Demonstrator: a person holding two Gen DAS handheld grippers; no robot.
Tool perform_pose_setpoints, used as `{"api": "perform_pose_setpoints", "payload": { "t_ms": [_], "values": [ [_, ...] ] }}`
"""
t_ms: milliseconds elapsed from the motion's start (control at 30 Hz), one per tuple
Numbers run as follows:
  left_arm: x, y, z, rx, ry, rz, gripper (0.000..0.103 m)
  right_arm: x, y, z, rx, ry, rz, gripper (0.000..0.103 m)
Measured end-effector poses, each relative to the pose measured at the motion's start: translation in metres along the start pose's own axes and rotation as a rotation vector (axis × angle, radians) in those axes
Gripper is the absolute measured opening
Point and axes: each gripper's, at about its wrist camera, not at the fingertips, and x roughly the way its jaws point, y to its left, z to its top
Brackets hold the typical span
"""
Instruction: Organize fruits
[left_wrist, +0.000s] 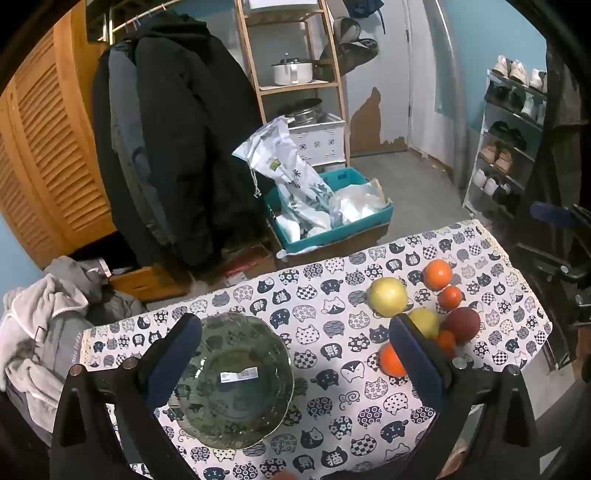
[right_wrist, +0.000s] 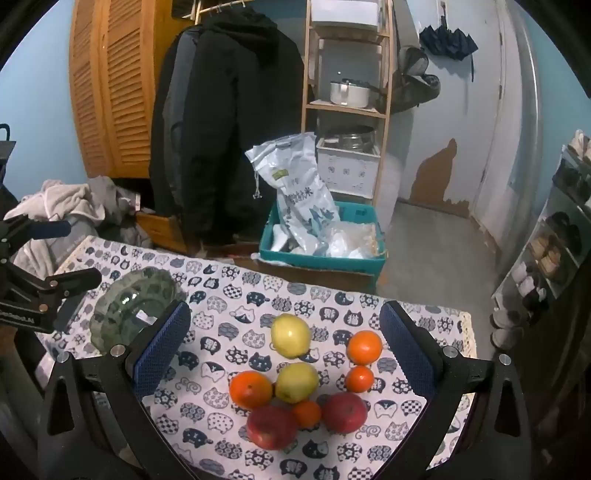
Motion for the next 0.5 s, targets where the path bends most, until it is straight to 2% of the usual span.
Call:
{"api": "perform_pose_setpoints", "payload": {
  "t_ms": [33,233,500],
  "values": [
    [-0.001,0.0,0.0,-0.004,-0.005,-0.002,0.102,0.0,-0.003,0.001,0.03,0.015,0.029,0.1],
    [-0.005,-0.002,-0.011,-0.005,-0.021,-0.017,0.102,0.001,0.0,0.0,0.015,0.004,0.016,0.1],
    [0.001,0.002,-0.003,-0.021,-0.003,-0.04,0.102,0.0,-0.007,-0.005,0.018,-0.002,0.022,0.1]
  ]
}}
